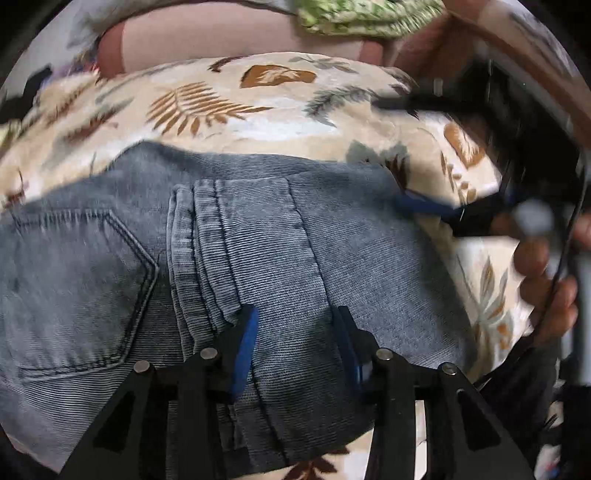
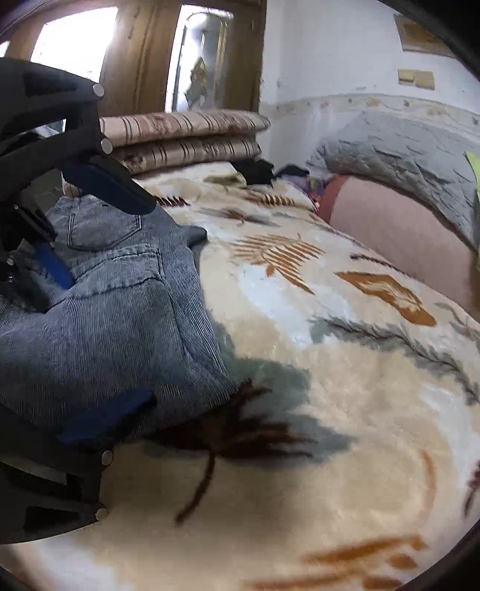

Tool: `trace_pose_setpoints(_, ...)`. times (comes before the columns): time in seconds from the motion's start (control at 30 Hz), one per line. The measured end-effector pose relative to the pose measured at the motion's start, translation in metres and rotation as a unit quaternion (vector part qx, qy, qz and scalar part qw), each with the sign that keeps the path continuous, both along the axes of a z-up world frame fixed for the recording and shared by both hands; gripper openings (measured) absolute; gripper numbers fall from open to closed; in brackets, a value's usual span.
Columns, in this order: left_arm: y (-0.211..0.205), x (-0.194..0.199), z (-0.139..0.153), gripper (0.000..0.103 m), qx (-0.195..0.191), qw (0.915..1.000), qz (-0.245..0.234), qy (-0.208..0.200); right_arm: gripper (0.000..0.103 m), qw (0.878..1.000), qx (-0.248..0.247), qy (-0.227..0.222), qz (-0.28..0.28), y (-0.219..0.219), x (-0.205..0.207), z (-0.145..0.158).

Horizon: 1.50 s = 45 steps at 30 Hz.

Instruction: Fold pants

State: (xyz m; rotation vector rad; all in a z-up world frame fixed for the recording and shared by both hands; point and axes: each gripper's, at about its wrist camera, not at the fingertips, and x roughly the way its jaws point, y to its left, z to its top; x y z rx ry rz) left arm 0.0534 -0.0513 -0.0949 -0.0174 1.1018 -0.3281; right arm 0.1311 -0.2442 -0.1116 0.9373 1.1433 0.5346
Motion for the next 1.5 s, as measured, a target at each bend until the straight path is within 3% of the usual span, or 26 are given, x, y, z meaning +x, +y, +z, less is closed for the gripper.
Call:
trace_pose_setpoints(0.13, 0.002, 0.004, -0.003, 0.043, -0.014, 0.9999, 0.003, 0.008, 0.097, 0.999, 0.03, -0.025, 0.015, 0.008, 0.015, 0.012)
trace_pose_setpoints(0.2, 0.001, 0.009, -0.003, 0.043, -0.021, 0.9997, 0.002, 0.014, 0.097, 0.999, -0.03, 0.01, 0.039, 0.017, 0.036, -0.022)
trace_pose_setpoints(0.27, 0.004, 0.01, -0.001, 0.043, -0.028, 0.9994, 0.0, 0.018, 0.096, 1.0, 0.013, 0.016, 0.005, 0.005, 0.037, -0.029)
trace_pose_setpoints(0.4, 0.02, -0.006, 0.021, 0.045, -0.053, 0.9985, 0.012, -0.002, 0.097, 1.0, 0.01, -0.025, 0.009, -0.015, 0.004, 0.02)
trace_pose_setpoints(0.53, 0.029, -0.022, 0.028, 0.054, -0.076, 0.9968, 0.018, -0.013, 0.097, 0.995, 0.082, -0.031, 0.041, -0.015, -0.062, 0.03)
trace_pose_setpoints(0.63, 0.022, -0.013, -0.002, 0.056, -0.031, 0.9986, 0.025, 0.033, 0.098, 0.998, 0.048, 0.016, 0.048, -0.005, -0.095, -0.009)
trace_pose_setpoints(0.67, 0.02, -0.013, -0.005, 0.056, -0.026, 0.9991, 0.02, 0.027, 0.097, 0.997, 0.037, 0.039, 0.046, -0.002, -0.097, -0.026)
trace_pose_setpoints(0.7, 0.017, -0.016, -0.001, 0.056, -0.014, 0.9997, 0.015, 0.015, 0.095, 0.997, 0.067, 0.025, 0.015, -0.011, -0.104, -0.035)
trace_pose_setpoints(0.77, 0.012, -0.023, 0.019, 0.056, -0.009, 0.9999, 0.014, 0.002, 0.095, 0.996, 0.073, 0.045, 0.004, -0.02, -0.106, -0.023)
trace_pose_setpoints(0.87, 0.011, -0.032, 0.045, 0.061, -0.03, 0.9987, 0.007, -0.041, 0.096, 0.998, 0.06, -0.005, 0.019, -0.021, -0.11, 0.008)
trace_pose_setpoints(0.93, 0.01, -0.032, 0.039, 0.071, -0.03, 0.9988, 0.004, -0.038, 0.096, 0.996, 0.082, -0.011, 0.032, -0.015, -0.116, 0.008)
trace_pose_setpoints(1.0, 0.006, -0.021, 0.004, 0.071, 0.004, 0.9998, 0.007, 0.019, 0.1, 0.998, 0.041, 0.023, 0.037, -0.009, -0.117, -0.02)
trace_pose_setpoints(1.03, 0.001, -0.022, -0.008, 0.071, 0.026, 0.9996, -0.004, 0.01, 0.098, 0.997, 0.052, 0.044, 0.031, -0.009, -0.119, -0.036)
trace_pose_setpoints(1.07, -0.005, -0.026, -0.002, 0.072, 0.042, 0.9989, -0.014, -0.014, 0.098, 0.996, 0.074, 0.046, 0.007, -0.018, -0.12, -0.033)
trace_pose_setpoints(1.1, -0.01, -0.028, 0.0, 0.072, 0.054, 0.9982, -0.022, -0.016, 0.098, 0.996, 0.072, 0.052, 0.012, -0.019, -0.117, -0.027)
trace_pose_setpoints(1.17, -0.009, -0.025, -0.002, 0.072, 0.045, 0.9987, -0.02, -0.01, 0.098, 0.999, 0.042, 0.006, 0.019, -0.023, -0.107, 0.007)
trace_pose_setpoints(1.27, -0.005, -0.023, -0.003, 0.073, 0.031, 0.9994, -0.013, -0.008, 0.098, 0.997, 0.064, -0.02, 0.03, -0.019, -0.079, 0.032)
trace_pose_setpoints(1.37, -0.007, -0.028, -0.001, 0.073, 0.035, 0.9991, -0.017, -0.015, 0.098, 0.997, 0.065, -0.002, 0.033, -0.011, -0.047, 0.013)
trace_pose_setpoints(1.43, -0.005, -0.028, -0.001, 0.074, 0.026, 0.9994, -0.016, -0.014, 0.098, 0.998, 0.024, 0.049, 0.035, -0.003, -0.023, -0.027)
trace_pose_setpoints(1.47, -0.004, -0.027, -0.001, 0.074, 0.022, 0.9996, -0.015, -0.012, 0.098, 0.997, 0.038, 0.064, 0.018, -0.005, -0.02, -0.039)
trace_pose_setpoints(1.5, -0.004, -0.027, 0.0, 0.074, 0.02, 0.9996, -0.015, -0.011, 0.098, 0.997, 0.04, 0.06, 0.009, -0.006, -0.022, -0.033)
